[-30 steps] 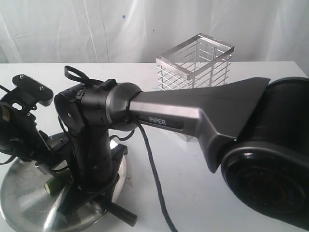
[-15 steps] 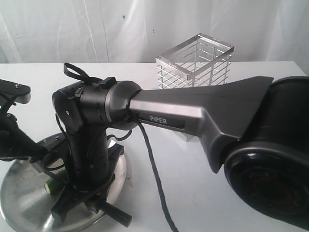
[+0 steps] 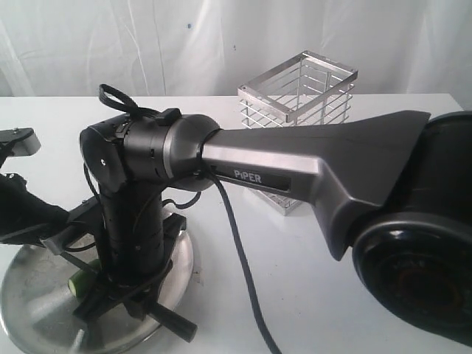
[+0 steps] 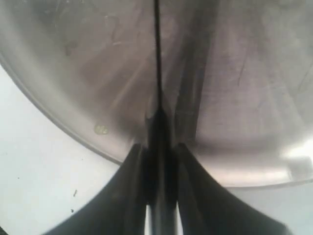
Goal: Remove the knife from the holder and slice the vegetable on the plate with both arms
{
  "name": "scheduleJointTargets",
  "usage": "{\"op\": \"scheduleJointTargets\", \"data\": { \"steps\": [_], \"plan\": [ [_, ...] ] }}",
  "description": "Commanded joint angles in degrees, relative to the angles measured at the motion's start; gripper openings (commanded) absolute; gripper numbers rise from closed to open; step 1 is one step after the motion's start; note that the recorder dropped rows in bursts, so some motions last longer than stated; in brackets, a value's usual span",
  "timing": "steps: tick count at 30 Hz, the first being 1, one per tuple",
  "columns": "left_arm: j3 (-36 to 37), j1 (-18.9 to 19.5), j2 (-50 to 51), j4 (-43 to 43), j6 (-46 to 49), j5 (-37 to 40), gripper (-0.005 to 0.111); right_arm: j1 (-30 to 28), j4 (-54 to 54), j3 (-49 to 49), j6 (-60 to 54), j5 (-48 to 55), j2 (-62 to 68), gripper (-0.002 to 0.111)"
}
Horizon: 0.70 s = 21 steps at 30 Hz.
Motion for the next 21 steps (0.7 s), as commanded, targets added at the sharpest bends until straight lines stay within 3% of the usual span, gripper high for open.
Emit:
{"op": "scheduleJointTargets", "data": {
  "steps": [1, 7, 9, 15, 21],
  "plan": [
    [-0.38, 0.17, 0.37, -1.78, 1.10, -0.65, 0.000, -0.28, 0.20, -0.37, -0.55, 0.22, -0.93, 0.000],
    [-2.53, 5.95, 0.06, -3.10, -1.22, 2.17, 0.000, -0.28, -0.03, -0.37, -0.56, 0.22, -1.04, 0.000],
    [-2.50, 8.73, 0.06, -9.77, 1.12, 4.77, 0.000, -0.28, -0.30, -0.37, -0.81, 0.22, -1.04, 0.000],
    [4.45, 8.74, 0.03, -12.45, -0.27, 1.37, 0.000, -0.28, -2.39, -0.37, -0.96, 0.22, -1.04, 0.000],
    [4.88, 8.74, 0.03, -13.53, -0.27, -0.17, 0.000, -0.28, 2.27, -0.37, -0.96, 0.22, -1.17, 0.000]
  ]
}}
